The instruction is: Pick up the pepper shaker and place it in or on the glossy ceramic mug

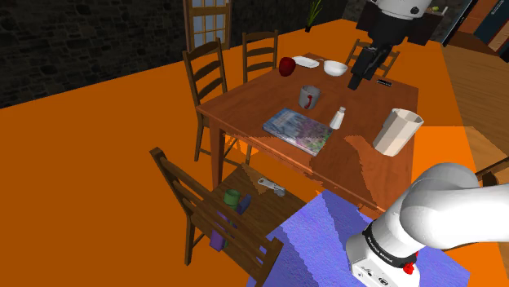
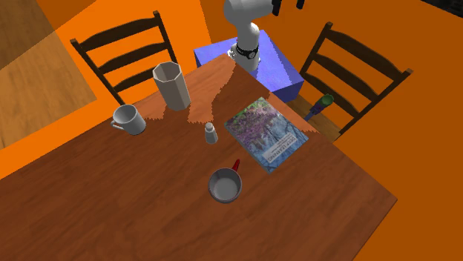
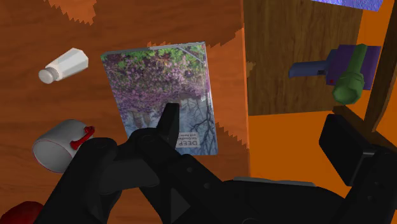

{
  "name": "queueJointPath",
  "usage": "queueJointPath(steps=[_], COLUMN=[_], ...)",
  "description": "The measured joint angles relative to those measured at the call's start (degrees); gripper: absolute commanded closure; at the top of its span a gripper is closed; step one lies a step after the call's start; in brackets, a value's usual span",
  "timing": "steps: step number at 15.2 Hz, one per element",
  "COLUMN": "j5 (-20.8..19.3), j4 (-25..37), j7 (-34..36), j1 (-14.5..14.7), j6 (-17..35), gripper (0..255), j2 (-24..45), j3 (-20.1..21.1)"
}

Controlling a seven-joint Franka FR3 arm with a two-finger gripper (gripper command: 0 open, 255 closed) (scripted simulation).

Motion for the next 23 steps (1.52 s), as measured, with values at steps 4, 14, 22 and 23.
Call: queueJointPath(steps=[4, 14, 22, 23], j5=[-1.6, -8.7, -10.8, -10.5], j4=[-2.0, -7.2, -5.7, -5.0], j7=[-2.6, -15.0, -26.1, -27.5], j1=[-0.4, -1.9, -1.7, -1.3], j6=[2.5, 17.3, 29.9, 31.7], gripper=[0, 0, 0, 0], j2=[0.3, 8.0, 20.2, 22.4], j3=[-2.3, -14.2, -24.9, -26.2])
